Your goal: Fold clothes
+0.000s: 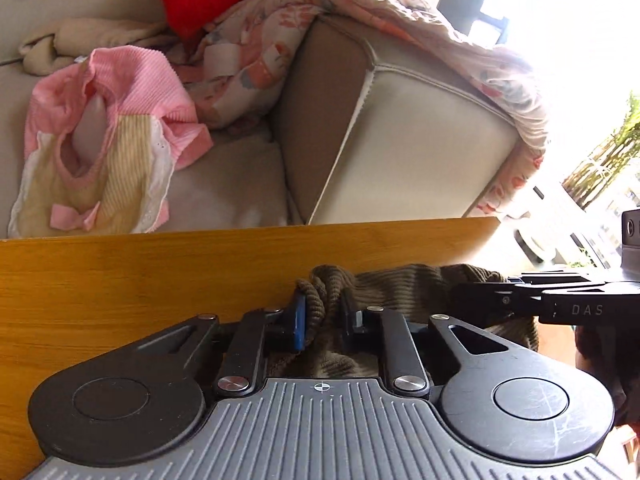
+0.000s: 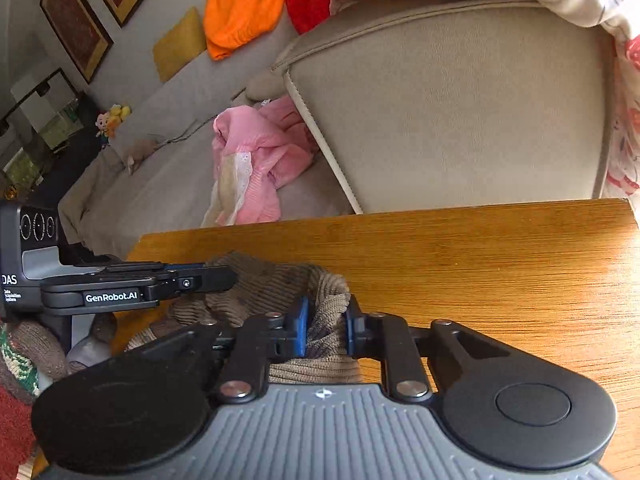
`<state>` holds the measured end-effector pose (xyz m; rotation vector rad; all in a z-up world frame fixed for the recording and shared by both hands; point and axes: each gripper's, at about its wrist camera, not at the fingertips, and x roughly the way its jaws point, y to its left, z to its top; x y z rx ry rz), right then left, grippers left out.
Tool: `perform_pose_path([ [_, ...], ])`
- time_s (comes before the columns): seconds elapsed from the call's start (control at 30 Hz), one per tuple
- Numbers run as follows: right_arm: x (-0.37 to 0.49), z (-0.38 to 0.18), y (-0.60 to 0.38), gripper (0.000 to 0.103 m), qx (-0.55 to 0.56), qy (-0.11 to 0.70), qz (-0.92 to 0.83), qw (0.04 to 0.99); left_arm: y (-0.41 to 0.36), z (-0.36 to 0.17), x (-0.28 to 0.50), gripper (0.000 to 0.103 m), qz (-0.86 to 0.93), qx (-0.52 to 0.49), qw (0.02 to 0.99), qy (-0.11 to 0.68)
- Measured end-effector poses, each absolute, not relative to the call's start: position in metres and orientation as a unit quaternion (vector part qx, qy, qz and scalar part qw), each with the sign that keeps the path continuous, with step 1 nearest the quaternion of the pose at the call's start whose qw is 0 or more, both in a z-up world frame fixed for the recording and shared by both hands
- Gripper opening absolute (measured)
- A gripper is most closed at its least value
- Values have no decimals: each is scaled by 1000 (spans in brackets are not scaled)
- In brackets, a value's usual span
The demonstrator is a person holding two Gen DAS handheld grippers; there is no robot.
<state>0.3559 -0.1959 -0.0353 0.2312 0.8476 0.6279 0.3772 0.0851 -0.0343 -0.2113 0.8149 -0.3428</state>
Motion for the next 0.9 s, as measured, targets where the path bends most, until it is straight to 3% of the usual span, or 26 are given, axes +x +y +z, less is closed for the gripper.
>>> perform_pose_path([
  [0.2, 299, 25, -207, 9, 85, 344, 326, 877, 85, 32, 317, 16, -196, -104, 919, 326],
  [0.47, 150, 85, -232, 9, 37, 278, 392, 876, 88, 97, 154, 17, -255, -99, 927, 257],
  [0.63, 61, 81, -234, 10, -26, 279, 417, 865, 79, 73, 63, 19, -287, -85, 911, 284],
  [0.83, -5, 25, -222, 13, -118, 326, 410, 843, 87, 7, 20, 40, -296, -87, 870, 385],
  [0.9, -15, 20, -227, 22, -114, 331, 414, 840, 94, 0, 13, 49, -298, -100, 863, 395],
])
